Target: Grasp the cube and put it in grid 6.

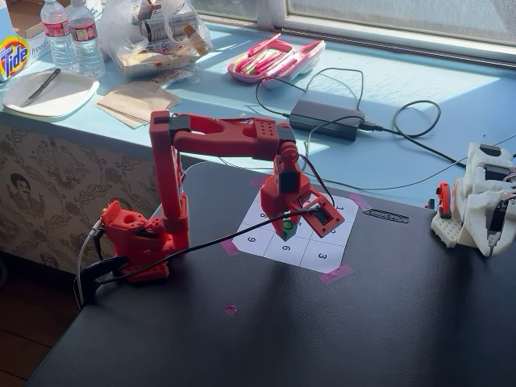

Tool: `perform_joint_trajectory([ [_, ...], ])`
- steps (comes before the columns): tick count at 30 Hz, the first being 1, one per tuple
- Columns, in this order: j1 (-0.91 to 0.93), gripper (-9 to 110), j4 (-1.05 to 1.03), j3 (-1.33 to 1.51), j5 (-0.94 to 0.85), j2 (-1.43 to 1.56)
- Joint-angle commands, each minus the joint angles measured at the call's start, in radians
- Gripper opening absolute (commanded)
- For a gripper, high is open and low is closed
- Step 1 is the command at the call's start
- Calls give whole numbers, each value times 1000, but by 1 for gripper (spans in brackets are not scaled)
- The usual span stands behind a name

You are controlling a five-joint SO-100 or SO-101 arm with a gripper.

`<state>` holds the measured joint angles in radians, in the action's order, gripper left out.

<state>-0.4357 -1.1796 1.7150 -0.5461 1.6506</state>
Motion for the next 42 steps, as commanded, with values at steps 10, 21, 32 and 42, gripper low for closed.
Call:
perform_joint_trajectory([
  [10, -18, 0, 103, -6, -25, -61],
  [21, 14, 13, 58, -5, -69, -51],
  [32, 71, 27, 3, -5, -112, 31],
  [42, 233, 32, -66, -20, -107, 298],
])
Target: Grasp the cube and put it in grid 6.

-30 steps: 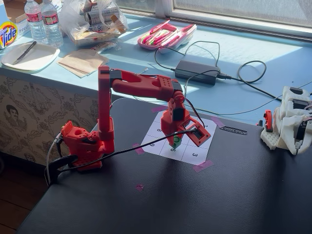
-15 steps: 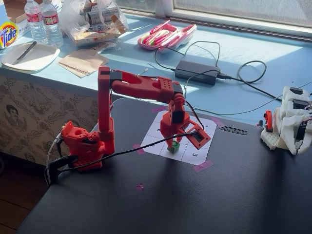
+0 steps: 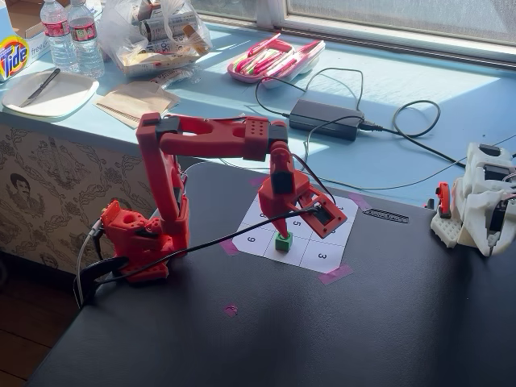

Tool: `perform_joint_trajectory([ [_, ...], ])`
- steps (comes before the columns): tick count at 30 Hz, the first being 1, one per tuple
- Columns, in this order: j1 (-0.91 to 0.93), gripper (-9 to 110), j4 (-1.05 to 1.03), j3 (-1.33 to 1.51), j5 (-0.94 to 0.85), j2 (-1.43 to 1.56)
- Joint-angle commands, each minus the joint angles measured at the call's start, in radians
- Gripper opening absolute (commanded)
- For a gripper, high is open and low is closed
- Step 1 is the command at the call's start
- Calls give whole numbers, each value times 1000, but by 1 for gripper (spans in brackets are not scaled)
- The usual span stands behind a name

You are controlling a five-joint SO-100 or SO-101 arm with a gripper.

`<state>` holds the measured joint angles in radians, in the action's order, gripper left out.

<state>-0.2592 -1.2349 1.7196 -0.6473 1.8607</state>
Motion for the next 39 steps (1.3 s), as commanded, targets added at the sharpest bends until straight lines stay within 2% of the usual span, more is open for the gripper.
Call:
perform_joint_trajectory([
  [1, 92, 32, -8, -11, -2, 109],
  [7, 350, 30, 227, 264, 34, 285],
  [14, 512, 23, 382, 552, 55, 485],
  [16, 535, 20, 417, 638, 63, 552],
  [19, 560, 5, 442, 738, 83, 652],
  [21, 571, 0, 456, 801, 91, 726],
  [39, 565, 0, 595, 1223, 181, 1143],
])
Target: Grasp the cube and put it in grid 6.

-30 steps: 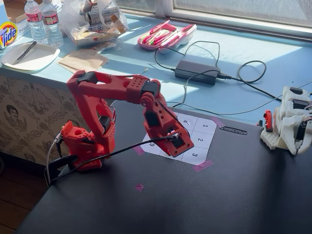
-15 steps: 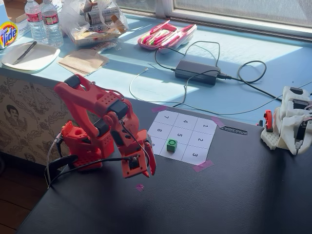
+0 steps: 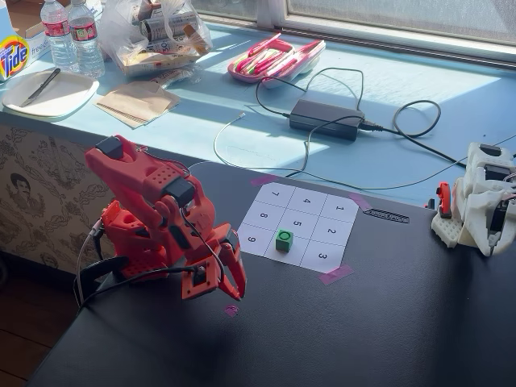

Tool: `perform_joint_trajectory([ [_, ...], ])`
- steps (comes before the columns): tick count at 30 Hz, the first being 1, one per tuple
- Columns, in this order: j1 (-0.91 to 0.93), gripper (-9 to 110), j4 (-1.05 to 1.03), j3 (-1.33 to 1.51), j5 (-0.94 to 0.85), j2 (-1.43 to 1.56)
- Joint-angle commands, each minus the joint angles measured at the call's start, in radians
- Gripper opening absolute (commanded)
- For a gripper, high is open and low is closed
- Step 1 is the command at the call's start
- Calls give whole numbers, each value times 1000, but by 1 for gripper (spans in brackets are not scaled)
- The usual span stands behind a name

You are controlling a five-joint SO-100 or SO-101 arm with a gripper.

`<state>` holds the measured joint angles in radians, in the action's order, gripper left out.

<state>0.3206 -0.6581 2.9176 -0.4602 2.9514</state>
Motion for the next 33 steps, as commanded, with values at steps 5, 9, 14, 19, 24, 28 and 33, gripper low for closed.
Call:
perform_joint_trajectory([
  [5, -35, 0, 3, 115, 14, 186],
  [9, -60, 0, -35, 207, 54, 348],
  [14, -81, 0, -52, 215, 91, 350],
  [19, -87, 0, -92, 215, 95, 348],
  [24, -89, 1, -127, 215, 84, 348],
  [28, -103, 2, -175, 215, 40, 348],
  [33, -115, 2, -189, 215, 20, 348],
])
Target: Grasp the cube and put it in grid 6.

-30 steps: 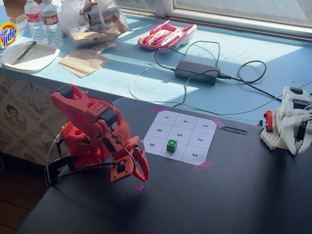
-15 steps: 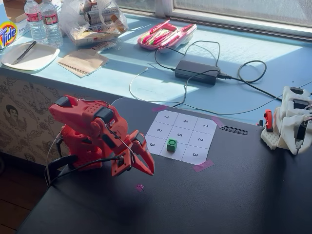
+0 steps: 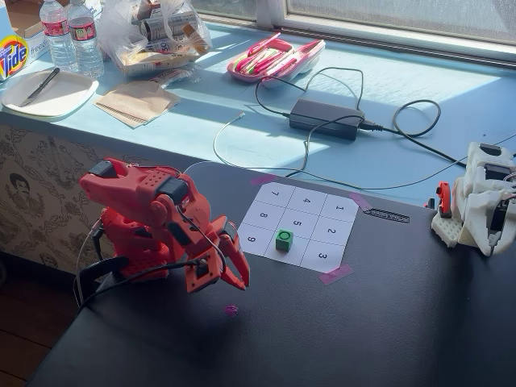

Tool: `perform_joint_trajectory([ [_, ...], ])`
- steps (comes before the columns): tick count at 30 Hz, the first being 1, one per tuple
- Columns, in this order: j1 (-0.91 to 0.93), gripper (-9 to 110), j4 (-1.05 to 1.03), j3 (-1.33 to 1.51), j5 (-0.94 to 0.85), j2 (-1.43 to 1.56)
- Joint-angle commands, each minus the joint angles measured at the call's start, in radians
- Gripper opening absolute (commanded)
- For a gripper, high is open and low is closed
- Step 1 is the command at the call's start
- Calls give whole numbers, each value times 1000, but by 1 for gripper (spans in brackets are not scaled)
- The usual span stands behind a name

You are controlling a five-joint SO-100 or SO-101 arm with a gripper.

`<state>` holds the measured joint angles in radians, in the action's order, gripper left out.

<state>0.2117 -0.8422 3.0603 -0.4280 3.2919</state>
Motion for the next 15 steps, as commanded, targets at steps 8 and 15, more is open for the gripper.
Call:
perform_joint_trajectory([
  [8, -8, 2, -14, 72, -41, 8],
  [15, -8, 2, -14, 72, -43, 8],
])
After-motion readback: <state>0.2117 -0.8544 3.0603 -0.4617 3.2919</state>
